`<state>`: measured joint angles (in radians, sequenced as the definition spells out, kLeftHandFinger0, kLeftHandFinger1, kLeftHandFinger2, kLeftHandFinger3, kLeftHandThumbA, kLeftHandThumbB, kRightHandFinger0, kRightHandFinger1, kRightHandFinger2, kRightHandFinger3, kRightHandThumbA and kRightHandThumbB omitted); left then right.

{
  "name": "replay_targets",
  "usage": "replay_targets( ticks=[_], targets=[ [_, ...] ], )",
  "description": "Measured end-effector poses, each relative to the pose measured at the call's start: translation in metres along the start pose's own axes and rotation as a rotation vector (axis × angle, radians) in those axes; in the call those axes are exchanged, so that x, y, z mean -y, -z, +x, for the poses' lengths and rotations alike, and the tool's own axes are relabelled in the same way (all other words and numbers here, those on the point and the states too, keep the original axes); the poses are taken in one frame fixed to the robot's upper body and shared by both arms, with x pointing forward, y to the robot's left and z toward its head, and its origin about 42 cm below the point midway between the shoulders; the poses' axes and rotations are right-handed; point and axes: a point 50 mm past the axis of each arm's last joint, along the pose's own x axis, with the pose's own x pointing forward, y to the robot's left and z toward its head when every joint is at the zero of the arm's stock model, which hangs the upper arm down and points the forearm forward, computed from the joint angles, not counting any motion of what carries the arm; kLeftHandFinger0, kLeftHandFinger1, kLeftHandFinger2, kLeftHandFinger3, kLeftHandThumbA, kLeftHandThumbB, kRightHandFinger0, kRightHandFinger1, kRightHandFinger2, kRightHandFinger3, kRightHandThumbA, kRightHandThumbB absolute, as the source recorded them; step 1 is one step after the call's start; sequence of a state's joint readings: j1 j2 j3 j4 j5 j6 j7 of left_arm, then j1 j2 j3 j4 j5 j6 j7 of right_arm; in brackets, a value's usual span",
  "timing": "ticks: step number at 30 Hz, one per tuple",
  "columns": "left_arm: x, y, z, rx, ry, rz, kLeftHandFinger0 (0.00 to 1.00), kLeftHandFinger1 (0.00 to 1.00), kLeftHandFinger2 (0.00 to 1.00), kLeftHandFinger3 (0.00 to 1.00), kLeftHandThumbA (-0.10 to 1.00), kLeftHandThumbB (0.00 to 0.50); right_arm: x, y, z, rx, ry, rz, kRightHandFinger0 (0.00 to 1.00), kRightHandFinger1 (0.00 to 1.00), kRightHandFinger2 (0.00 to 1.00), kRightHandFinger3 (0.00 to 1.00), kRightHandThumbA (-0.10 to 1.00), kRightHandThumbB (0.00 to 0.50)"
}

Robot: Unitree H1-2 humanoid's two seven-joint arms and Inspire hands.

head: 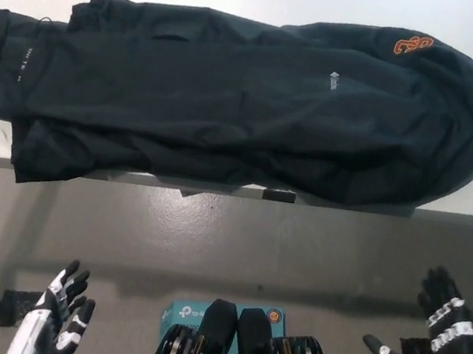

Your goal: The robot grabs the right edges of the black jacket on the table, and folds it in half

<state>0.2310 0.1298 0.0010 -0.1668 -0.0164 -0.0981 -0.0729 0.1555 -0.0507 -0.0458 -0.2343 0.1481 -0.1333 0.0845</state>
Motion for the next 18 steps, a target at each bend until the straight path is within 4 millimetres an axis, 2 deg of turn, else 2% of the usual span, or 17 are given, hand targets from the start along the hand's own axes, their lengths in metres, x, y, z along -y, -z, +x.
replay_targets(
  ticks=[3, 4, 5, 8, 9, 10, 12, 13, 14, 16, 18],
  targets=[
    [-0.004, -0.014, 0.001, 0.030, 0.054, 0.011, 1.00, 1.00, 1.00, 1.00, 1.00, 0.372, 0.009, -0.029, 0.007, 0.093, 0.026, -0.014, 1.00, 1.00, 1.00, 1.00, 1.00, 0.213],
    [-0.006, -0.020, 0.001, 0.045, 0.080, 0.015, 1.00, 1.00, 1.00, 1.00, 1.00, 0.391, 0.015, -0.043, 0.010, 0.140, 0.035, -0.024, 1.00, 1.00, 1.00, 1.00, 1.00, 0.312],
    [-0.007, -0.024, 0.003, 0.051, 0.096, 0.018, 1.00, 1.00, 1.00, 1.00, 1.00, 0.392, 0.019, -0.053, 0.014, 0.167, 0.044, -0.030, 1.00, 1.00, 1.00, 1.00, 1.00, 0.319],
    [-0.010, -0.028, 0.012, 0.053, 0.143, 0.026, 1.00, 1.00, 1.00, 1.00, 1.00, 0.384, 0.033, -0.095, 0.041, 0.288, 0.068, -0.066, 1.00, 1.00, 1.00, 1.00, 1.00, 0.295],
    [-0.010, -0.028, 0.014, 0.054, 0.150, 0.026, 1.00, 1.00, 1.00, 1.00, 1.00, 0.405, 0.037, -0.105, 0.047, 0.318, 0.070, -0.073, 1.00, 1.00, 1.00, 1.00, 1.00, 0.304],
    [-0.010, -0.030, 0.018, 0.060, 0.162, 0.023, 1.00, 1.00, 1.00, 1.00, 1.00, 0.408, 0.042, -0.120, 0.059, 0.355, 0.076, -0.078, 1.00, 1.00, 1.00, 1.00, 1.00, 0.304],
    [-0.008, -0.031, 0.024, 0.066, 0.183, 0.015, 1.00, 1.00, 1.00, 1.00, 1.00, 0.409, 0.048, -0.137, 0.074, 0.394, 0.084, -0.080, 1.00, 1.00, 1.00, 1.00, 1.00, 0.305],
    [-0.007, -0.031, 0.025, 0.066, 0.190, 0.012, 1.00, 1.00, 1.00, 1.00, 1.00, 0.410, 0.049, -0.143, 0.078, 0.404, 0.087, -0.079, 1.00, 1.00, 1.00, 1.00, 1.00, 0.305],
    [-0.007, -0.031, 0.025, 0.065, 0.195, 0.008, 1.00, 1.00, 1.00, 1.00, 1.00, 0.420, 0.050, -0.146, 0.082, 0.405, 0.088, -0.073, 1.00, 1.00, 1.00, 1.00, 1.00, 0.277],
    [-0.007, -0.028, 0.026, 0.057, 0.199, 0.004, 1.00, 1.00, 1.00, 1.00, 1.00, 0.413, 0.052, -0.148, 0.089, 0.387, 0.095, -0.050, 1.00, 1.00, 1.00, 1.00, 1.00, 0.260],
    [-0.010, -0.024, 0.026, 0.043, 0.199, 0.003, 1.00, 1.00, 1.00, 1.00, 1.00, 0.398, 0.054, -0.151, 0.106, 0.366, 0.103, -0.015, 1.00, 1.00, 1.00, 1.00, 1.00, 0.252]
  ],
)
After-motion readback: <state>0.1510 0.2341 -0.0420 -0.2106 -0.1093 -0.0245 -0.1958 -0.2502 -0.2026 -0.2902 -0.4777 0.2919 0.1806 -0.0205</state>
